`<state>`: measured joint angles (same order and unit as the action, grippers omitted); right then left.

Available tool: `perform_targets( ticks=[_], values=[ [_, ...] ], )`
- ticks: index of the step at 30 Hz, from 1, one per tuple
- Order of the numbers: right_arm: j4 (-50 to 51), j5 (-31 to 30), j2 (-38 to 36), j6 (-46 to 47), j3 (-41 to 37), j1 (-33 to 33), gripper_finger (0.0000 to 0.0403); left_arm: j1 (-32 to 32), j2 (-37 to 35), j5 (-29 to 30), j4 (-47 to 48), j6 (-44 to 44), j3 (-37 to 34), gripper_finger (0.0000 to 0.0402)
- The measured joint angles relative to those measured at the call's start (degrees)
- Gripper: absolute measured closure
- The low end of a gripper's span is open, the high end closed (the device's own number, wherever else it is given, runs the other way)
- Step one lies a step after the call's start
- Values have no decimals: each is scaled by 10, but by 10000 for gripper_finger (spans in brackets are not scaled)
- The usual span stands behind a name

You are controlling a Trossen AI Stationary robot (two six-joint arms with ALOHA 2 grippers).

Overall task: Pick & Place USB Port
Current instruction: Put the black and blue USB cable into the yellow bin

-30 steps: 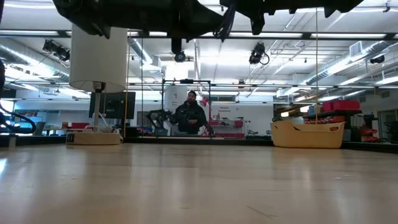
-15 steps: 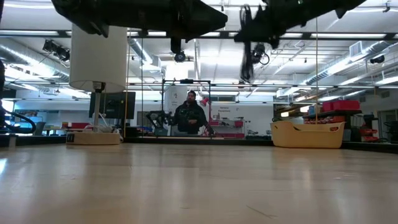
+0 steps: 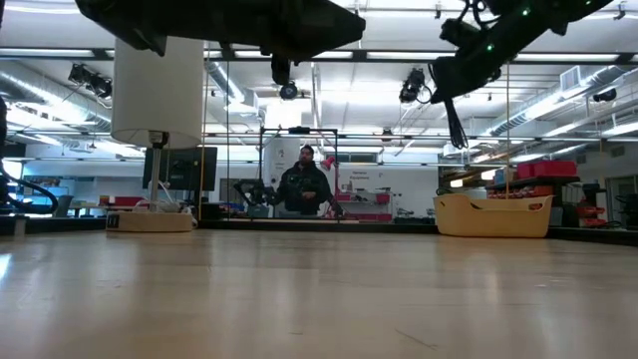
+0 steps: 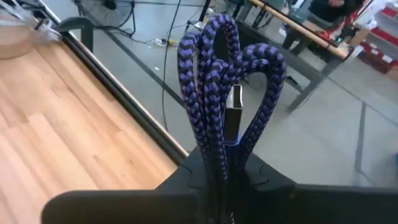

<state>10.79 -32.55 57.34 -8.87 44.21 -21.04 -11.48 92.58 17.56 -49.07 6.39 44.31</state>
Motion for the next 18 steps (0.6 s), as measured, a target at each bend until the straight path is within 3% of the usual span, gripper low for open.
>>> perform_targets(
  ticks=[3,7,18],
  values=[
    [2,16,6,-26,0,-45,378,-3,0,1,2,0,0,340],
    [30,-11,26,-48,0,-101,378,0,0,1,0,0,0,340],
    [-4,-30,90,-149,0,-196,378,1,0,2,5,0,0,340]
  ],
)
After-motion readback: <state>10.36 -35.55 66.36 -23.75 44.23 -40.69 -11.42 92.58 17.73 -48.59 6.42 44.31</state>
